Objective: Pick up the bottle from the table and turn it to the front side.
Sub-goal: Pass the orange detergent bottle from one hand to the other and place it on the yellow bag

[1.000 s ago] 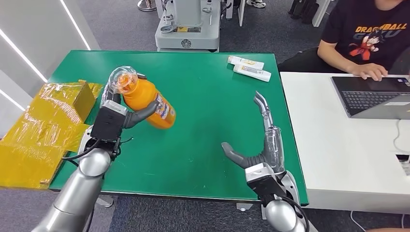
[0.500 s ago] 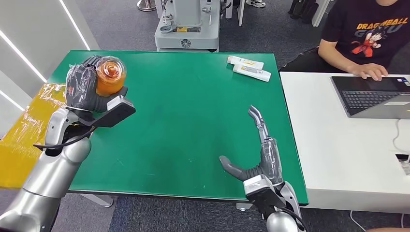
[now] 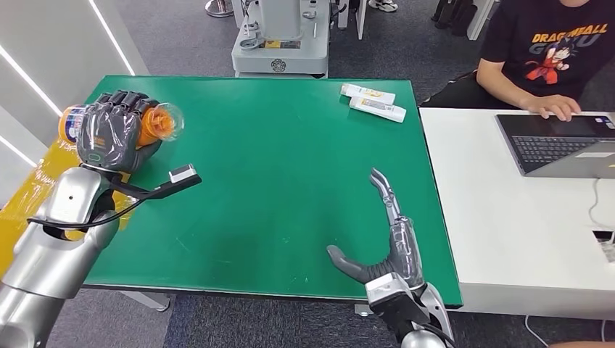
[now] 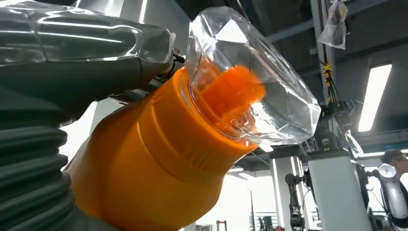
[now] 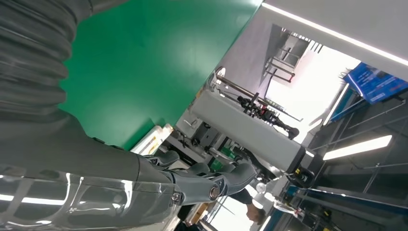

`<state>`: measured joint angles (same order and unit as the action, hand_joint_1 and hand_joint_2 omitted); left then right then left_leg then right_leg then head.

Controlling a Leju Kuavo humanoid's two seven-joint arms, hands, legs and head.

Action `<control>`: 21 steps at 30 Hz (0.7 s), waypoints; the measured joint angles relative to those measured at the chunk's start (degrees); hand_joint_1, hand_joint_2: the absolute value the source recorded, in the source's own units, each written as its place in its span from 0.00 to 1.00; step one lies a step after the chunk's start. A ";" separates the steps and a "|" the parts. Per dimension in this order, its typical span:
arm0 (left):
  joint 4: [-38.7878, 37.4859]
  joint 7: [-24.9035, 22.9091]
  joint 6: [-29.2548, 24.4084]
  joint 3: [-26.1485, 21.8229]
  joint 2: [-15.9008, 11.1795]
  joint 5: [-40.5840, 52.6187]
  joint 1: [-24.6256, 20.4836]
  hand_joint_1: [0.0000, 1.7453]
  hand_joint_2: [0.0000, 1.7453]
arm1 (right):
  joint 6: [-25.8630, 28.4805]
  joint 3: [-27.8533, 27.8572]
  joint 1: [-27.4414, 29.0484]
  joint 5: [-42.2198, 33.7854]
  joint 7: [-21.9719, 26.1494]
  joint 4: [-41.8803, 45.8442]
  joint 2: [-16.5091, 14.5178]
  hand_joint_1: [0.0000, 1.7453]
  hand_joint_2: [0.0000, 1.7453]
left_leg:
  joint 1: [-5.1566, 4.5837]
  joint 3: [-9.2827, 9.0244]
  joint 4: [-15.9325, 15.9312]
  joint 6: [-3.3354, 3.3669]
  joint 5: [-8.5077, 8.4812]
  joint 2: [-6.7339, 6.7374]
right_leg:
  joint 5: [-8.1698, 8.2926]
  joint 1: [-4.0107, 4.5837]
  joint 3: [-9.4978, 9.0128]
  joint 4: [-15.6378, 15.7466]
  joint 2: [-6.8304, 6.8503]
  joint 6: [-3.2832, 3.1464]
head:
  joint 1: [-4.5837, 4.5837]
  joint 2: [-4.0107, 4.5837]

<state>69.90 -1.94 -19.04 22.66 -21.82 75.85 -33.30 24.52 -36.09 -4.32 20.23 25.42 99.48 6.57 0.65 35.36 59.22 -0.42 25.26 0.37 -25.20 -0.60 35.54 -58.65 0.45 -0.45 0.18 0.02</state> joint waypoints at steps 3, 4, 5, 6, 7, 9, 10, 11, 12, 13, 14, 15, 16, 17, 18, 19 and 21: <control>-0.03 -0.72 0.23 0.29 -0.02 2.56 0.24 1.00 1.00 | -0.34 0.00 0.38 0.10 -0.16 0.52 -0.28 0.00 1.00 | 0.00 0.00 0.00 0.00 0.00 0.00 | 0.00 0.00 0.00 0.01 0.00 0.00 | -0.01 0.00; -0.13 -0.74 0.72 0.36 0.02 3.06 0.26 1.00 1.00 | -0.51 0.00 0.45 0.21 -0.20 0.68 -0.41 0.00 1.00 | 0.00 0.00 0.00 0.00 0.00 0.00 | 0.00 0.00 0.00 0.01 0.00 0.00 | -0.02 0.00; -0.39 -0.58 1.42 0.40 0.15 3.18 0.26 1.00 1.00 | -0.71 0.00 0.50 0.37 -0.28 0.84 -0.56 0.00 1.00 | 0.00 0.00 0.00 0.00 0.00 0.00 | 0.00 0.00 0.00 0.01 0.00 0.00 | -0.02 0.00; -0.89 -0.41 2.32 0.42 0.35 3.05 0.24 1.00 1.00 | -0.92 0.01 0.55 0.53 -0.39 1.02 -0.72 0.00 1.00 | 0.00 -0.01 0.00 0.00 0.00 0.00 | 0.00 0.00 0.01 0.01 0.00 0.00 | -0.02 0.00; -1.68 -0.23 3.15 0.42 0.67 2.85 0.16 1.00 1.00 | -1.15 0.01 0.61 0.68 -0.53 1.21 -0.85 0.00 1.00 | 0.00 -0.01 0.00 0.00 0.00 0.00 | 0.00 0.00 0.01 0.01 0.00 0.00 | -0.02 0.00; -4.22 -0.11 4.12 0.42 1.52 2.93 -0.10 1.00 1.00 | -1.57 0.02 0.73 0.87 -0.80 1.59 -1.08 0.00 1.00 | 0.00 -0.01 0.00 -0.01 -0.01 0.01 | 0.01 0.00 0.02 0.01 0.00 -0.01 | -0.02 0.00; -5.66 -0.10 4.25 0.42 2.00 3.08 -0.30 1.00 1.00 | -1.73 0.02 0.77 0.93 -0.90 1.74 -1.16 0.00 1.00 | 0.00 -0.01 0.00 -0.02 -0.01 0.01 | 0.02 0.00 0.02 0.01 -0.01 -0.02 | -0.02 0.00; -7.24 -0.10 4.34 0.42 2.46 3.18 -0.55 1.00 1.00 | -1.89 0.02 0.79 0.99 -0.99 1.85 -1.26 0.00 1.00 | 0.00 -0.01 0.00 -0.03 -0.02 0.01 | 0.02 0.00 0.02 0.01 -0.01 -0.03 | -0.01 0.00; -8.77 -0.10 4.48 0.42 2.93 3.25 -0.86 1.00 1.00 | -2.02 0.02 0.81 1.05 -1.09 1.93 -1.34 0.00 1.00 | 0.00 -0.02 0.00 -0.03 -0.02 0.01 | 0.03 0.00 0.02 0.01 -0.01 -0.03 | -0.02 0.00; -10.33 -0.10 4.63 0.42 3.38 3.31 -1.23 1.00 1.00 | -2.13 0.02 0.83 1.11 -1.17 2.00 -1.40 0.00 1.00 | 0.00 -0.01 0.00 -0.03 -0.03 0.01 | 0.03 0.00 0.01 0.01 -0.01 -0.03 | -0.02 0.00; -11.94 -0.11 4.78 0.42 3.78 3.37 -1.60 1.00 1.00 | -2.22 0.02 0.84 1.15 -1.23 2.06 -1.45 0.00 1.00 | 0.00 -0.01 0.00 -0.04 -0.03 0.01 | 0.03 0.00 0.01 0.01 -0.01 -0.04 | -0.02 0.00; -13.51 -0.16 4.84 0.42 4.15 3.45 -1.95 1.00 1.00 | -2.27 0.02 0.85 1.18 -1.26 2.13 -1.47 0.00 1.00 | 0.00 -0.01 0.00 -0.04 -0.03 0.01 | 0.03 0.00 0.01 0.01 -0.01 -0.04 | -0.03 0.00; -15.12 -0.26 4.83 0.42 4.48 3.55 -2.30 1.00 1.00 | -2.31 0.02 0.86 1.19 -1.26 2.17 -1.49 0.00 1.00 | 0.00 -0.01 0.00 -0.04 -0.03 0.02 | 0.03 0.00 0.01 0.01 -0.02 -0.04 | -0.03 0.00; -16.73 -0.39 4.75 0.42 4.79 3.65 -2.58 1.00 1.00 | -2.35 0.02 0.87 1.19 -1.27 2.19 -1.50 0.00 1.00 | 0.00 -0.01 0.00 -0.04 -0.03 0.02 | 0.04 0.00 0.01 0.01 -0.02 -0.04 | -0.03 0.00; -18.21 -0.53 4.64 0.42 5.07 3.73 -2.80 1.00 1.00 | -2.39 0.02 0.88 1.20 -1.27 2.20 -1.51 0.00 1.00 | 0.00 -0.01 0.00 -0.04 -0.03 0.02 | 0.04 0.00 0.01 0.01 -0.02 -0.04 | -0.02 0.00; -19.50 -0.64 4.54 0.42 5.32 3.81 -2.95 1.00 1.00 | -2.42 0.02 0.90 1.20 -1.28 2.20 -1.52 0.00 1.00 | 0.00 -0.01 0.00 -0.04 -0.03 0.02 | 0.04 0.00 0.01 0.01 -0.02 -0.04 | -0.02 0.00; -21.52 -0.92 4.39 0.42 5.68 4.02 -3.09 1.00 1.00 | -2.49 0.02 0.95 1.20 -1.32 2.20 -1.54 0.00 1.00 | 0.00 -0.01 0.00 -0.04 -0.03 0.01 | 0.03 0.00 0.02 0.01 -0.02 -0.04 | -0.02 0.00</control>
<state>48.37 -2.85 -14.66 23.08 -16.15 79.87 -36.39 22.03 -36.06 -3.37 21.43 24.11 101.68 5.03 0.65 35.35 59.22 -0.46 25.23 0.38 -25.16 -0.60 35.56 -58.65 0.43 -0.49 0.16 0.02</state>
